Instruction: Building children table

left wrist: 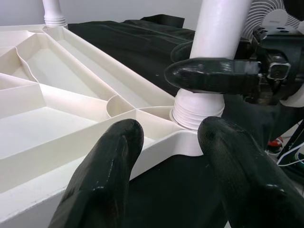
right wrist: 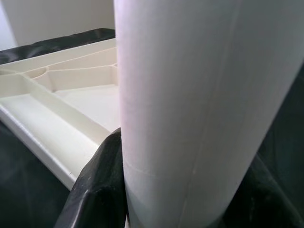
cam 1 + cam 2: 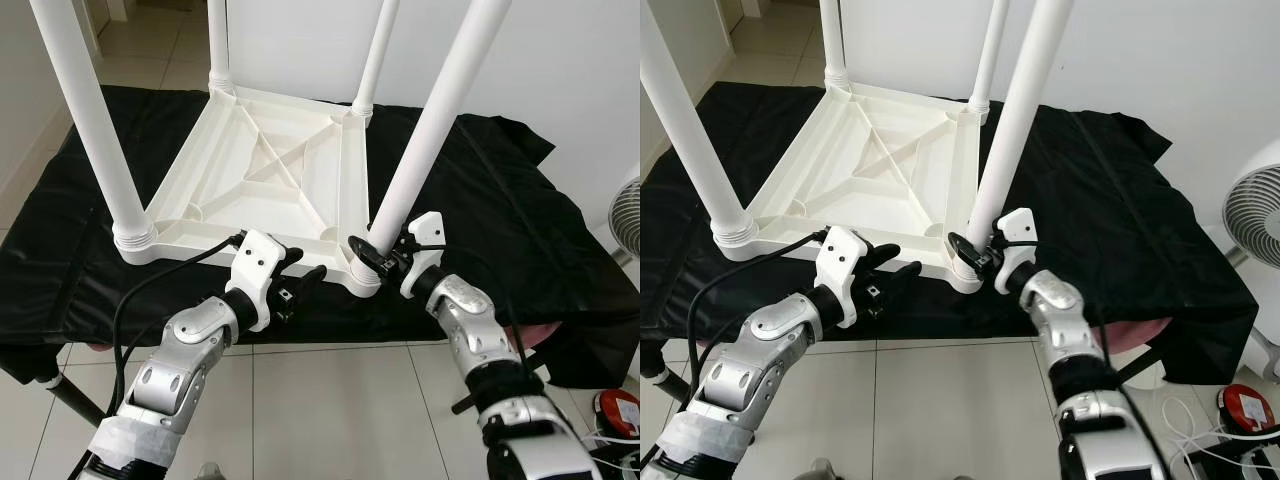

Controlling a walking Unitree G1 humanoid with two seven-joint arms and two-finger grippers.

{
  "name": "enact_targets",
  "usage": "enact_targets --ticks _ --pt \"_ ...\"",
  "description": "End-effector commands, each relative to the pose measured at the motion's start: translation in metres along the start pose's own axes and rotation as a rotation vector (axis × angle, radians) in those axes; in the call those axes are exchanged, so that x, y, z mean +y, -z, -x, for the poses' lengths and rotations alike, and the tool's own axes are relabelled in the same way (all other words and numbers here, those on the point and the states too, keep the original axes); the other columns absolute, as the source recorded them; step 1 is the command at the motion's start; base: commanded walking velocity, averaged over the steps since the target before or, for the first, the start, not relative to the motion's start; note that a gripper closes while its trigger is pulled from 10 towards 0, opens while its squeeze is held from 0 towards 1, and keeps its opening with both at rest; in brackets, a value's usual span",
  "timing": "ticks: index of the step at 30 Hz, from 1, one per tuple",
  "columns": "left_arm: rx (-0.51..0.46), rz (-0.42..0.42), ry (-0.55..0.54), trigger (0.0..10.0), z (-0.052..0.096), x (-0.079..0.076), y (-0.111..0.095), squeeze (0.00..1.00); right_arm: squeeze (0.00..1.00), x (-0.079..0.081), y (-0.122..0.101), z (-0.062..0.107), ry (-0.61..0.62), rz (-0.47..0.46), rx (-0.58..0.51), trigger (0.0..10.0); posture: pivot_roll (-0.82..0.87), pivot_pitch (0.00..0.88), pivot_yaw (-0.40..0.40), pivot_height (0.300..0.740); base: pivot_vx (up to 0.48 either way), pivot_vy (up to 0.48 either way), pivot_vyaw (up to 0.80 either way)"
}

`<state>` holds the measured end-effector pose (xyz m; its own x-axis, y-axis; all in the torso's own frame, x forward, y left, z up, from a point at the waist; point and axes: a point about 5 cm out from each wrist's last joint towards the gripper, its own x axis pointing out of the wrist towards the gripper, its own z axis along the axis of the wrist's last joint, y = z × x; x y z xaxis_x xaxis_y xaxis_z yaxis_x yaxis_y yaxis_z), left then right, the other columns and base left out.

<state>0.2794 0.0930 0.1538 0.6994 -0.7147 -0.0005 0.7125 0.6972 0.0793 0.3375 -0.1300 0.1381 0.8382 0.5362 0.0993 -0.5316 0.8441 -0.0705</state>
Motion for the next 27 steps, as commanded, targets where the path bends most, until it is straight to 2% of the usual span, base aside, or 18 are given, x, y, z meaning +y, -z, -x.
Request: enact_targets --ticks 1,2,4,5,6,7,8,9,11,12,16,20,21,27 --pt "0.007 -0.003 -0.022 10.0 -0.001 0.0 0.001 0.0 0.0 -0.001 0.002 0.002 0.026 0.024 0.028 10.0 0.06 0.0 -0.091 0.74 0.0 0.0 0.0" --pt "0.013 0.0 -0.019 10.0 -0.001 0.0 0.001 0.0 0.0 0.004 -0.001 0.002 0.051 0.028 0.004 10.0 0.05 0.0 -0.085 0.74 0.0 0.0 0.0" --pt "0.013 0.0 -0.019 10.0 -0.001 0.0 0.001 0.0 0.0 0.004 -0.001 0.002 0.051 0.028 0.004 10.0 0.05 0.0 -0.085 0.74 0.0 0.0 0.0" --pt "0.015 -0.003 -0.015 10.0 -0.001 0.0 0.002 0.0 0.0 0.007 -0.002 0.004 0.105 0.014 -0.007 10.0 0.05 0.0 -0.082 0.74 0.0 0.0 0.0" --pt "0.015 -0.003 -0.015 10.0 -0.001 0.0 0.002 0.0 0.0 0.007 -0.002 0.004 0.105 0.014 -0.007 10.0 0.05 0.0 -0.082 0.74 0.0 0.0 0.0" --pt "-0.009 -0.004 -0.008 10.0 0.0 0.001 -0.001 0.0 0.0 0.009 0.0 0.005 0.205 -0.02 0.002 10.0 0.05 0.0 -0.073 0.74 0.0 0.0 0.0" --pt "-0.025 -0.001 -0.008 10.0 0.001 0.001 -0.002 0.0 0.0 0.011 0.002 0.007 0.301 -0.013 0.01 10.0 0.04 0.0 -0.073 0.74 0.0 0.0 0.0" --pt "-0.025 -0.001 -0.008 10.0 0.001 0.001 -0.002 0.0 0.0 0.011 0.002 0.007 0.301 -0.013 0.01 10.0 0.04 0.0 -0.073 0.74 0.0 0.0 0.0" --pt "-0.034 -0.027 -0.034 10.0 0.0 0.004 -0.003 0.0 0.0 0.018 0.012 0.008 0.508 -0.053 0.052 10.0 0.05 0.0 -0.081 0.74 0.0 0.0 0.0" --pt "-0.026 -0.039 -0.049 10.0 -0.001 0.005 -0.002 0.0 0.0 0.021 0.014 0.007 0.554 -0.062 0.065 10.0 0.05 0.0 -0.081 0.74 0.0 0.0 0.0" --pt "-0.032 -0.001 -0.073 10.0 -0.003 0.007 -0.002 0.0 0.0 0.029 0.013 0.003 0.544 -0.079 0.058 10.0 0.05 0.0 -0.083 0.74 0.0 0.0 0.0" --pt "-0.027 0.034 -0.108 10.0 -0.005 0.008 0.0 0.0 0.0 0.03 0.01 0.002 0.51 -0.088 0.054 10.0 0.05 0.0 -0.086 0.74 0.0 0.0 0.0" --pt "-0.019 0.022 -0.121 10.0 -0.005 0.009 0.001 0.0 1.0 0.03 0.009 0.002 0.488 -0.087 0.049 10.0 0.06 0.0 -0.087 0.74 0.0 0.0 0.0" --pt "-0.001 -0.008 -0.157 10.0 -0.006 0.012 0.003 0.0 1.0 0.03 0.008 0.001 0.419 -0.118 0.04 10.0 0.05 0.0 -0.084 0.74 0.0 0.0 0.0"
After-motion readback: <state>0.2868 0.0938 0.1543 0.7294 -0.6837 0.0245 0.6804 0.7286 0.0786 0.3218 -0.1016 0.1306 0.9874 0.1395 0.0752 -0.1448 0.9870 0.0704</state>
